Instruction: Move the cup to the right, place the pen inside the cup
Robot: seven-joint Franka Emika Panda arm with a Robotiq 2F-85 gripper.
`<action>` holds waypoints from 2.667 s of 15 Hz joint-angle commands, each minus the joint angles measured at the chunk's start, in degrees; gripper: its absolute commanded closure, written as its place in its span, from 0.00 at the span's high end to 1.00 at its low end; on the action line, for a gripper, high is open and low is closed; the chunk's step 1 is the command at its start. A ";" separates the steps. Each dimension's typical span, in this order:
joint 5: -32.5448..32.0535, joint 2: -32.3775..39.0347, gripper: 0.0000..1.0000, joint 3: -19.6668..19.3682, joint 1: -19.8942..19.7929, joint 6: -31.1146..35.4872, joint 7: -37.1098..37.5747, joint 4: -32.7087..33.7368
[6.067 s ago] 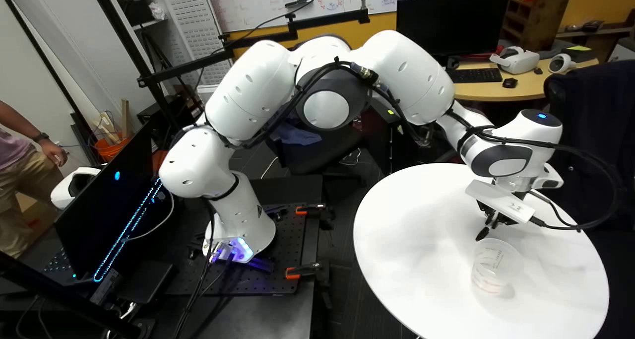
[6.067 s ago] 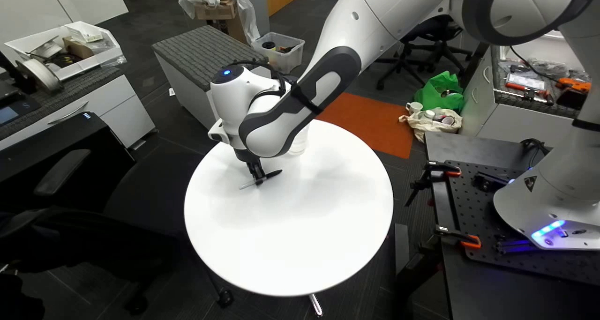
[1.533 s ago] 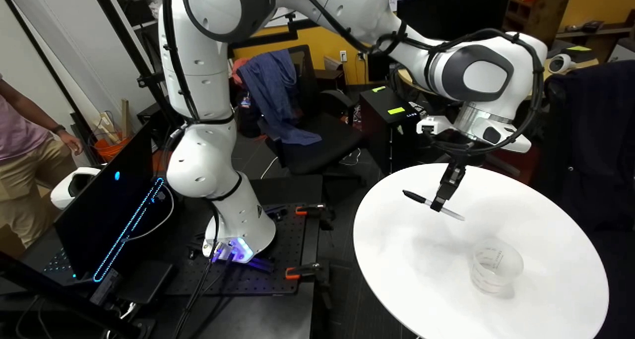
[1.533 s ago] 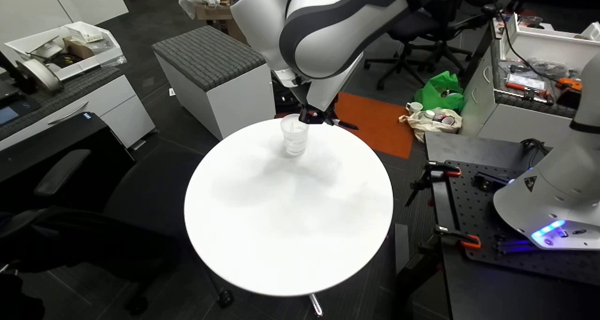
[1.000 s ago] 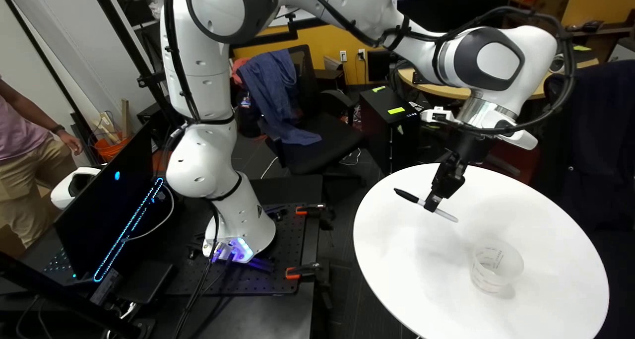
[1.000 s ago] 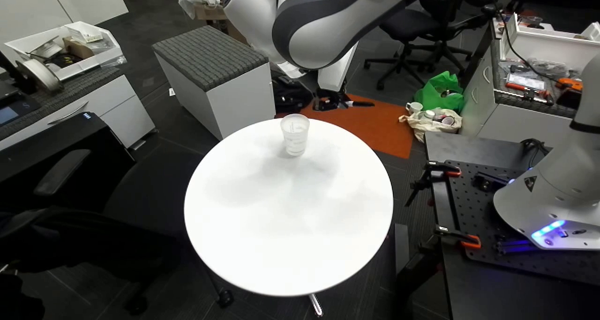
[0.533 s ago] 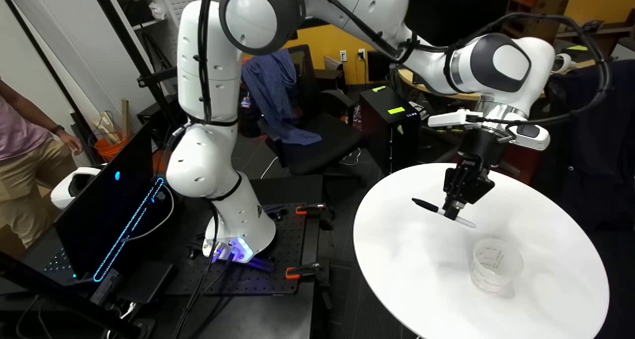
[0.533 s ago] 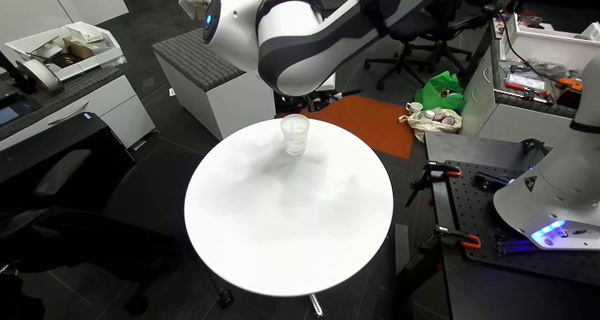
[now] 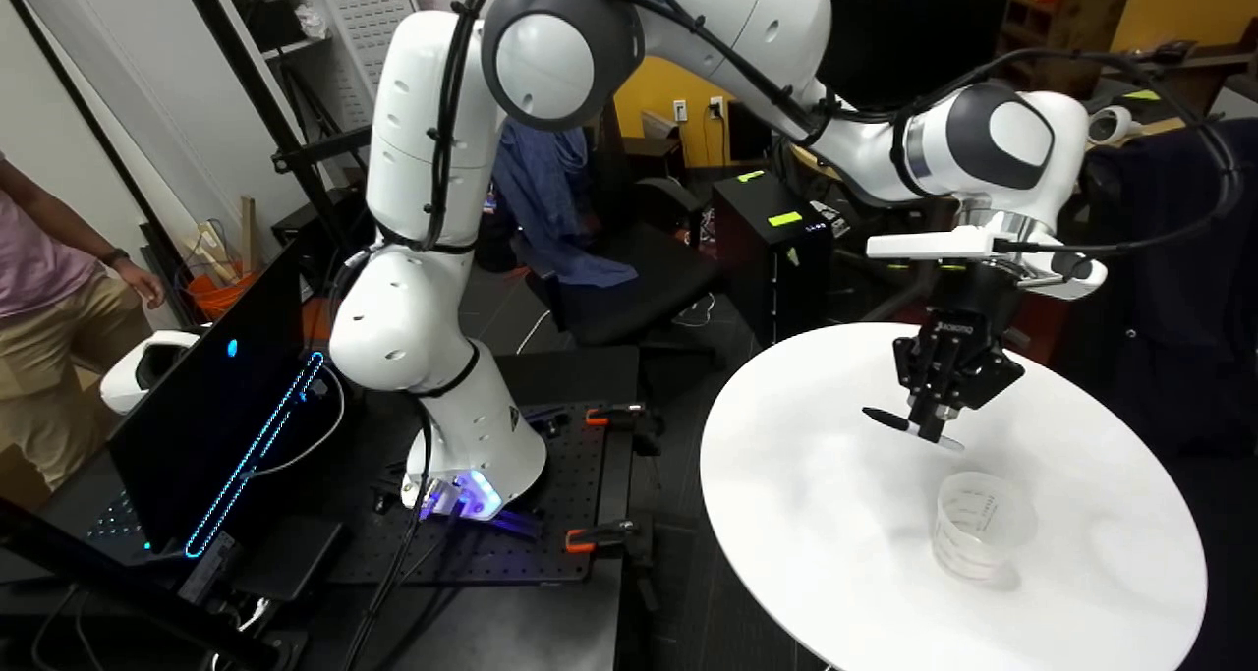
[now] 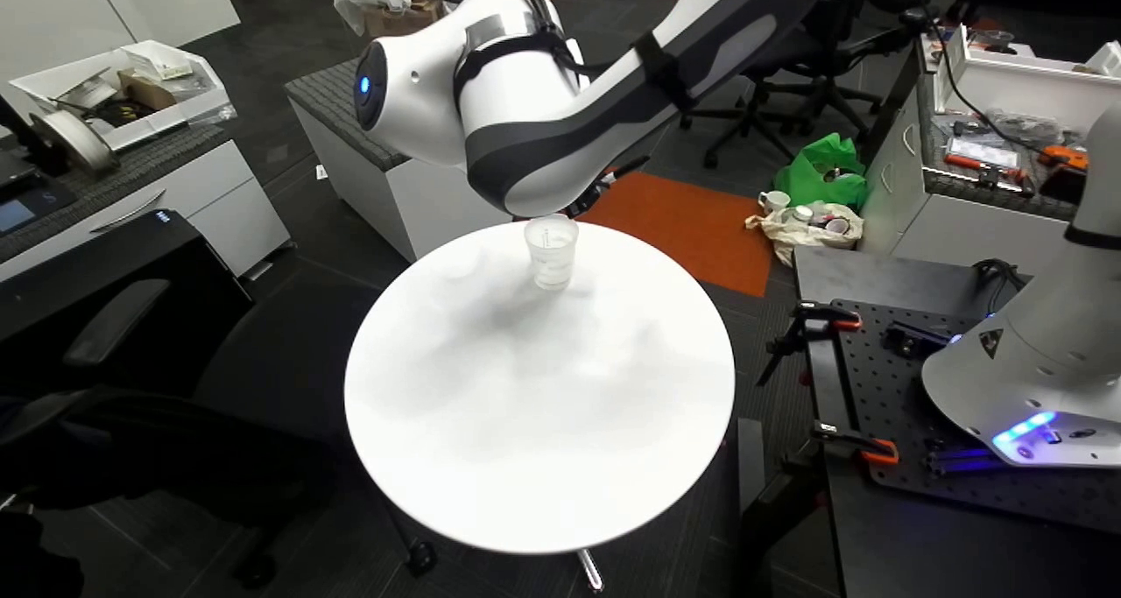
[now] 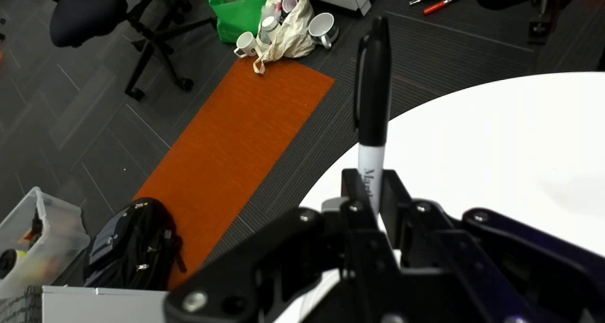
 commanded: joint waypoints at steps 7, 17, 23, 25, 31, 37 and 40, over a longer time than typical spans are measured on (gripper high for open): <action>-1.61 1.09 0.03 2.60 -0.33 -4.89 -12.87 2.02; -1.44 5.58 0.03 2.85 -1.18 -7.50 -21.60 5.24; -0.98 9.04 0.03 2.66 -2.22 -10.28 -24.95 9.27; -1.13 10.38 0.03 2.67 -2.61 -11.33 -26.37 10.95; -2.19 13.89 0.03 2.41 -3.27 -12.37 -30.24 16.29; -5.68 17.33 0.03 1.93 -2.94 -14.31 -35.89 21.92; -7.56 19.25 0.03 1.86 -2.87 -15.12 -39.60 24.85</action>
